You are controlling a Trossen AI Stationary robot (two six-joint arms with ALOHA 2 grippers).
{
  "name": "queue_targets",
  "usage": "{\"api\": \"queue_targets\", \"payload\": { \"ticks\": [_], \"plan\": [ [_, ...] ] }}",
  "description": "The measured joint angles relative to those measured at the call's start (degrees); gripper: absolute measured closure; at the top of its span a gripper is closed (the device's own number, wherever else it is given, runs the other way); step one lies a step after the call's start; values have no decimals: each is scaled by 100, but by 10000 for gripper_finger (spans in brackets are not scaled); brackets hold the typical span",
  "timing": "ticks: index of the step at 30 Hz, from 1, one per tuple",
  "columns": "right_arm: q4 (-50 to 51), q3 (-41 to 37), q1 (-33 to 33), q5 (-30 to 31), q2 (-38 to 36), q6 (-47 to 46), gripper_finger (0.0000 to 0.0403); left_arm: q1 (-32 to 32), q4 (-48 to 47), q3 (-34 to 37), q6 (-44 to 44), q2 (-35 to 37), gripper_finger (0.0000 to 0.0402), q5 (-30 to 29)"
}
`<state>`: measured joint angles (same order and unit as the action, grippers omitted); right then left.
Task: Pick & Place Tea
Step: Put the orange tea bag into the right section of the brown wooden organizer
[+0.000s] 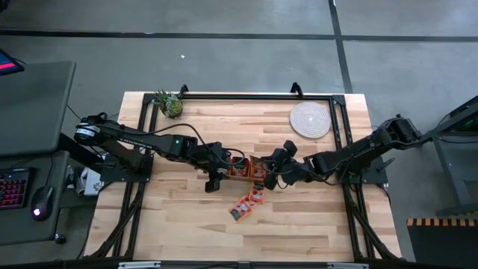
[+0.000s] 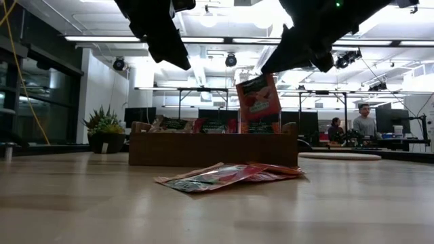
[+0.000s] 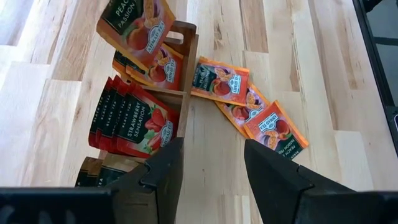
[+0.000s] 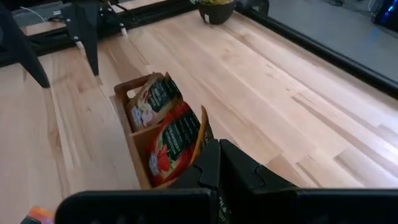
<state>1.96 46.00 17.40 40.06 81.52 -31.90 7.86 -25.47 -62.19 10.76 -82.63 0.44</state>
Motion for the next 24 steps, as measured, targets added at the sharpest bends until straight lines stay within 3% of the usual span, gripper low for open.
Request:
{"api": "queue_targets", "payload": {
  "ticks": [14, 24],
  "plan": [
    [205, -2, 1, -565, 372, -217, 403, 0, 2, 0, 0, 0, 234, 0],
    [249, -4, -55, -480, 527, -220, 403, 0, 6, 0, 0, 0, 234, 1]
  ]
}}
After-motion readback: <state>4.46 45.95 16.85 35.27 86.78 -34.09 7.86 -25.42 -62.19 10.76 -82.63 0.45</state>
